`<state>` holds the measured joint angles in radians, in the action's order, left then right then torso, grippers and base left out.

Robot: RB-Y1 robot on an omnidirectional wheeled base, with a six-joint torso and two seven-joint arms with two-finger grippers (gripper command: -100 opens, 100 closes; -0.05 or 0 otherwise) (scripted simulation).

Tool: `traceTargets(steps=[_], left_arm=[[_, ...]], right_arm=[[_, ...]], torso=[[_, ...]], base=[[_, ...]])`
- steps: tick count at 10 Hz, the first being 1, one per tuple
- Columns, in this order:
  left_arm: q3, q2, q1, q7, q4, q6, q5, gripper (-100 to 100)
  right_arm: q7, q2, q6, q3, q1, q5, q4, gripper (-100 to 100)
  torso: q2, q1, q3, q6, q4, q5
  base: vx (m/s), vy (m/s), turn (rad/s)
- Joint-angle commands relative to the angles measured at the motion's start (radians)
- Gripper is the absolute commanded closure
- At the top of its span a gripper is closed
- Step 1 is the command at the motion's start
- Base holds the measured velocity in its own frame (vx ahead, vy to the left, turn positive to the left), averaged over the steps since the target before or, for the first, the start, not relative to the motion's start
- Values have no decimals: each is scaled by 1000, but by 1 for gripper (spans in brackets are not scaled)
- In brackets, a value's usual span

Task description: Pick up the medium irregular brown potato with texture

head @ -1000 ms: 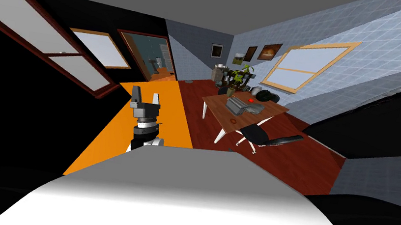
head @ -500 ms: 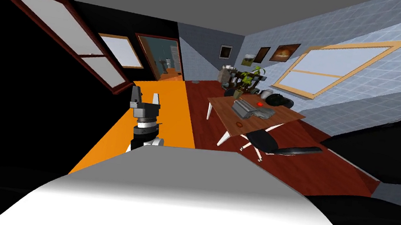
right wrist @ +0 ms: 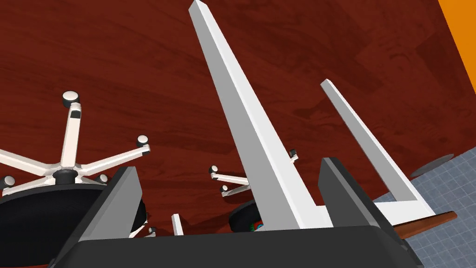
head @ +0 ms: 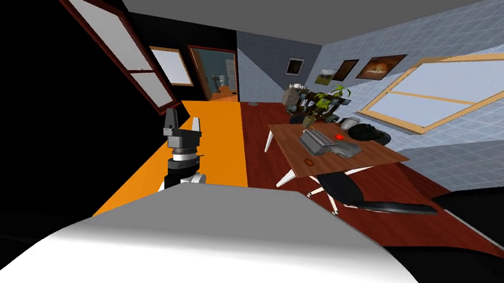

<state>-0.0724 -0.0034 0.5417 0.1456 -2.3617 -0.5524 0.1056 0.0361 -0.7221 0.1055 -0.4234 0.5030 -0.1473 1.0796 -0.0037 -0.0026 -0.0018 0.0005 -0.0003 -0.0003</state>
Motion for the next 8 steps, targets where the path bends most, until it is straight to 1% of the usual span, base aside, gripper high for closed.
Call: traceTargets(steps=[1,2,3,4,5,6,7,8], left_arm=[[0,0,0,0,0,0,0,0],[0,0,0,0,0,0,0,0],[0,0,0,0,0,0,0,0],[0,0,0,0,0,0,0,0],[0,0,0,0,0,0,0,0],[0,0,0,0,0,0,0,0],[0,0,0,0,0,0,0,0],[0,0,0,0,0,0,0,0]], right_arm=[[17,-2,-11,-13,-9,-7,-43,-100],[40,-29,-26,-47,-29,-12,-68,-100],[40,-29,-26,-47,-29,-12,-89,-100],[63,-56,-41,-82,-50,-17,-142,-100],[63,-56,-41,-82,-50,-17,-164,-100],[63,-56,-41,-82,-50,-17,-164,-100],[86,-83,-55,-118,-71,-21,-200,-100],[86,-83,-55,-118,-71,-21,-193,-100]], torso=[[0,0,0,0,0,0],[0,0,0,1,0,0],[-1,1,0,0,0,0],[-1,1,0,1,0,0],[-1,1,-1,0,0,0],[-1,1,-1,1,0,0],[0,0,0,2,0,0],[-1,0,0,0,0,0]], base=[[23,20,189],[27,39,342],[30,29,171],[35,39,289],[35,23,144],[18,8,-42],[31,26,277],[35,13,145]])
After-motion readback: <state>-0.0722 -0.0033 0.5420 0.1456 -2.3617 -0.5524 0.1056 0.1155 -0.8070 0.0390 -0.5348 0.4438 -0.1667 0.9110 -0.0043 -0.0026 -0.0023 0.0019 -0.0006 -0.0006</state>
